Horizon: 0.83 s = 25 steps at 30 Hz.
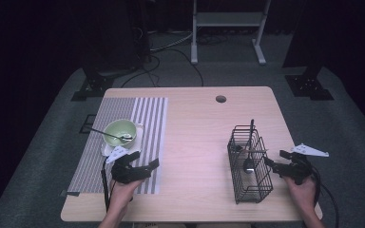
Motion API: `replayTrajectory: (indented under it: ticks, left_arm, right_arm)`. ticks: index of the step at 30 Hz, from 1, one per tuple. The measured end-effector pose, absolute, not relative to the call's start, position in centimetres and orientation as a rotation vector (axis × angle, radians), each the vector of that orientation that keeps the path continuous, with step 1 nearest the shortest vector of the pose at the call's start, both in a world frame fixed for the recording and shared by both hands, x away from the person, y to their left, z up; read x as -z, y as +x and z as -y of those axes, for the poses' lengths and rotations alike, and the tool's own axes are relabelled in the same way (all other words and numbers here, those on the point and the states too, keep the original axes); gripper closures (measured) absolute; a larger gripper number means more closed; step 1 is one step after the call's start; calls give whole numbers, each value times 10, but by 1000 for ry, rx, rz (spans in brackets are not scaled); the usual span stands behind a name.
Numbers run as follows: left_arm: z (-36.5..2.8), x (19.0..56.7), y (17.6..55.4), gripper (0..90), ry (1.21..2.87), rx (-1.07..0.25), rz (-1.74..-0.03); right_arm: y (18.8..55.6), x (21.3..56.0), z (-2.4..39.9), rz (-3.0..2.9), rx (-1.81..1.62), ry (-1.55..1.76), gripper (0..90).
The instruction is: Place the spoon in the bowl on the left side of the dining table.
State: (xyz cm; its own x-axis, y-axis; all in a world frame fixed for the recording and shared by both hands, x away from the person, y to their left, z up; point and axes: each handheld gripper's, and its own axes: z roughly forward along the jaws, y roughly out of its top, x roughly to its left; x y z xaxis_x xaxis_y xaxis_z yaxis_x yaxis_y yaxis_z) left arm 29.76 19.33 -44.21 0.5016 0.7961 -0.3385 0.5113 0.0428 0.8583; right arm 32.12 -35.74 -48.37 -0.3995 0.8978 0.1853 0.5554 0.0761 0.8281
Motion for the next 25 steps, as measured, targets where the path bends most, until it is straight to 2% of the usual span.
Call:
replayTrajectory:
  ticks: [8,25]
  left_arm:
    - [-183,445,292,19,1674,-306,-1110]
    - [-173,447,289,20,1695,-283,-1100]
  right_arm:
    - [321,484,357,-1989,-1250,1436,160]
    - [321,484,358,-1992,-1261,1437,160]
